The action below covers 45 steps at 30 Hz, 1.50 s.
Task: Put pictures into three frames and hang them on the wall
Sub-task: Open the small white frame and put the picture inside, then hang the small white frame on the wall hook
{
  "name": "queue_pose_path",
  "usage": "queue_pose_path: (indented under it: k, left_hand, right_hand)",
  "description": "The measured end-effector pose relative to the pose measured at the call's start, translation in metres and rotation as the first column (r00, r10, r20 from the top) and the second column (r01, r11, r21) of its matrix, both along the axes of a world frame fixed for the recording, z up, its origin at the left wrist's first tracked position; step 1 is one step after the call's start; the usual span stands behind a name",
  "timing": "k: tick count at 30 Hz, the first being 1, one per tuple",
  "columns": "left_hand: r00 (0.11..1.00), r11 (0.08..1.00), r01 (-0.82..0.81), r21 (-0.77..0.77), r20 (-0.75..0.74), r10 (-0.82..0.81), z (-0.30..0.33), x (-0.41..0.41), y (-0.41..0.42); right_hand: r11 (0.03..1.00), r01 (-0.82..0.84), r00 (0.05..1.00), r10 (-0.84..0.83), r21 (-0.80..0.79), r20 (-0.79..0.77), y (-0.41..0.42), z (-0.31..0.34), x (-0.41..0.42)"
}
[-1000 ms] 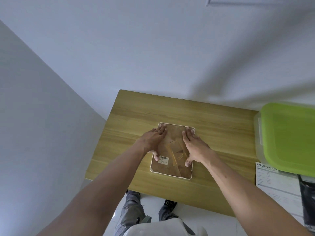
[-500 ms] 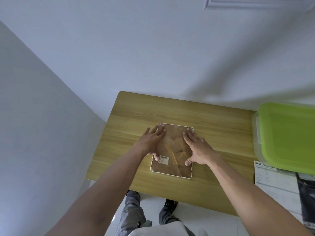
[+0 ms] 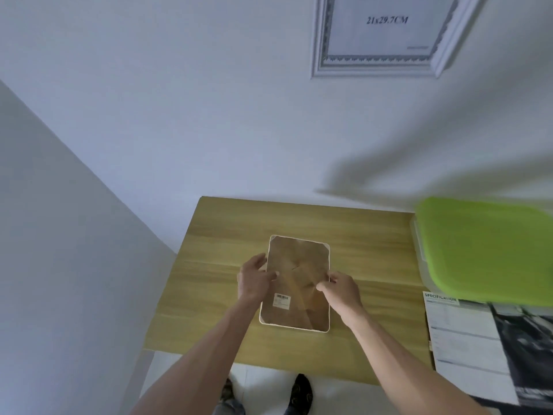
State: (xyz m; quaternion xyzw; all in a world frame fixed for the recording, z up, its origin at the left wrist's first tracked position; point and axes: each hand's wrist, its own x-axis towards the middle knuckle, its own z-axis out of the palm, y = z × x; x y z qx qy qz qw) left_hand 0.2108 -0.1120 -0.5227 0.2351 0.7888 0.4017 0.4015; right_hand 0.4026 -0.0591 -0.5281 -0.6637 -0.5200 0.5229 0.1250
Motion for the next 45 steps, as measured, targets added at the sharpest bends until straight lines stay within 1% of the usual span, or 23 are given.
queue_pose_path:
  k: [2,5,8,11,13,15,19,21,24,27,31,33,35,37,39,41,43,45]
  left_hand:
    - [0.997,0.998,-0.067,0.011,0.033,0.066,0.013,0.001,0.005]
    - [0.998,1.0,-0.013,0.028,0.055,0.011,0.041,0.002,0.014]
    - [0.999,0.994,0.024,0.109,0.029,-0.027,0.079,0.001,0.023]
    - [0.997,0.971,0.073,0.228,-0.015,-0.072,0.115,0.0,0.029]
    - [0.991,0.946,0.132,0.295,-0.064,-0.118,0.137,0.003,0.028]
    - [0.979,0.915,0.178,0.361,-0.16,-0.127,0.157,0.007,0.026]
    - [0.948,0.867,0.183,0.464,-0.315,-0.032,0.191,0.017,0.021]
    - [0.924,0.849,0.19,0.494,-0.381,0.014,0.208,0.024,0.017]
    - [0.885,0.826,0.22,0.519,-0.462,0.055,0.229,0.036,0.008]
    - [0.81,0.787,0.322,0.525,-0.584,0.059,0.245,0.047,-0.002]
    - [0.783,0.717,0.484,0.501,-0.615,-0.099,0.266,0.061,-0.012]
    - [0.742,0.684,0.515,0.516,-0.668,-0.055,0.276,0.062,-0.013]
    - [0.687,0.655,0.522,0.546,-0.725,0.057,0.285,0.058,-0.01]
    - [0.646,0.69,0.492,0.531,-0.754,0.119,0.297,0.05,-0.003]
    - [0.654,0.744,0.446,0.498,-0.748,0.109,0.314,0.043,0.005]
    - [0.707,0.755,0.432,0.493,-0.705,0.056,0.336,0.04,0.015]
    - [0.781,0.722,0.44,0.534,-0.624,-0.015,0.359,0.043,0.024]
    - [0.827,0.653,0.474,0.591,-0.554,-0.099,0.38,0.055,0.032]
  right_hand:
    - [0.997,0.065,0.997,-0.063,0.033,-0.043,0.004,0.019,0.003]
    - [0.987,0.13,0.983,-0.116,0.09,-0.142,0.009,0.05,0.004]
    - [0.976,0.143,0.971,-0.106,0.165,-0.215,0.017,0.077,0.005]
    - [0.962,0.117,0.973,-0.062,0.247,-0.222,0.024,0.104,0.003]
    - [0.939,0.091,0.982,-0.028,0.331,-0.189,0.026,0.127,-0.003]
    - [0.902,0.067,0.984,0.012,0.426,-0.179,0.024,0.157,-0.013]
    - [0.815,0.025,0.97,0.12,0.579,-0.21,0.017,0.223,-0.039]
    - [0.78,0.042,0.958,0.145,0.624,-0.246,0.01,0.253,-0.05]
    - [0.76,0.1,0.947,0.126,0.642,-0.296,0.001,0.284,-0.057]
    - [0.749,0.181,0.93,0.081,0.638,-0.359,-0.006,0.301,-0.05]
    - [0.755,0.3,0.89,-0.002,0.583,-0.456,-0.006,0.316,-0.022]
    - [0.759,0.335,0.861,-0.005,0.558,-0.509,-0.005,0.327,-0.004]
    - [0.769,0.344,0.819,0.034,0.538,-0.573,-0.005,0.341,0.017]
    - [0.774,0.331,0.797,0.077,0.54,-0.599,-0.005,0.356,0.038]
    - [0.755,0.324,0.798,0.106,0.571,-0.593,-0.002,0.368,0.06]
    - [0.723,0.347,0.794,0.114,0.598,-0.598,0.004,0.38,0.08]
    - [0.688,0.376,0.788,0.115,0.621,-0.605,0.012,0.392,0.099]
    - [0.661,0.396,0.779,0.126,0.637,-0.614,0.02,0.407,0.118]
